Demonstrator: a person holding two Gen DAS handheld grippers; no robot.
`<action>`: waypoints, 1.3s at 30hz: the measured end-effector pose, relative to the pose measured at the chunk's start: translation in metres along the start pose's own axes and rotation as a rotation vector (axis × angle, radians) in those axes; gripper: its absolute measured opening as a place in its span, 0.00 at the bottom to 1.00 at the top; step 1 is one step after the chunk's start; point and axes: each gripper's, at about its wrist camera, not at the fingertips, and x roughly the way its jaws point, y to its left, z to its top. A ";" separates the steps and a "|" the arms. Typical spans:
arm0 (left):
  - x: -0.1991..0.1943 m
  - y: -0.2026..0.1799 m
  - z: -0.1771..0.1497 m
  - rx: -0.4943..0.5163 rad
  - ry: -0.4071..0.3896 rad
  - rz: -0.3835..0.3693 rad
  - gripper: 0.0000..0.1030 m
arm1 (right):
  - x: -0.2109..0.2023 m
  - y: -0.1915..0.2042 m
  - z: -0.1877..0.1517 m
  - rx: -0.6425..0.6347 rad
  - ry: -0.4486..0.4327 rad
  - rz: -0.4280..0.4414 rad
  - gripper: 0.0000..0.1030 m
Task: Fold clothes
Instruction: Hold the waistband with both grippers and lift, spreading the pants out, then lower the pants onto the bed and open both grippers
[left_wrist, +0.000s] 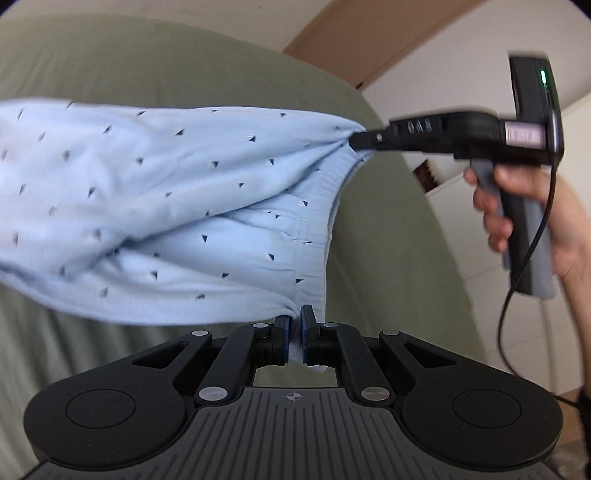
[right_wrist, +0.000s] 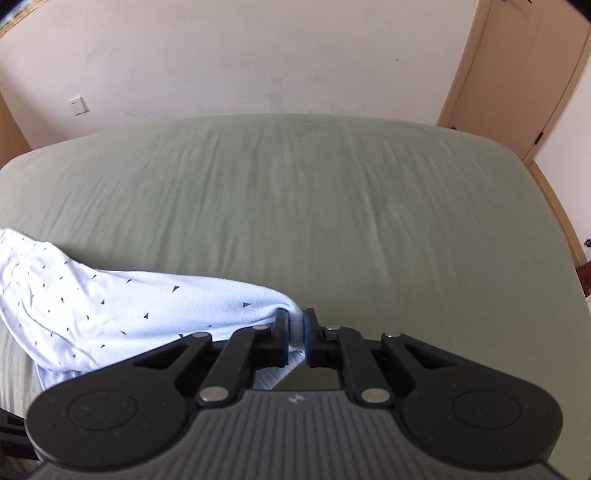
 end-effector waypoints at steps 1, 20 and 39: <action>0.005 -0.011 0.008 0.056 0.000 0.044 0.05 | 0.002 -0.005 0.005 -0.002 0.006 0.000 0.08; 0.113 -0.087 0.107 0.297 0.040 0.002 0.05 | 0.050 -0.136 0.098 -0.094 0.020 -0.210 0.08; 0.135 -0.092 0.077 0.254 0.076 0.132 0.49 | 0.017 -0.166 0.017 0.244 0.000 -0.065 0.40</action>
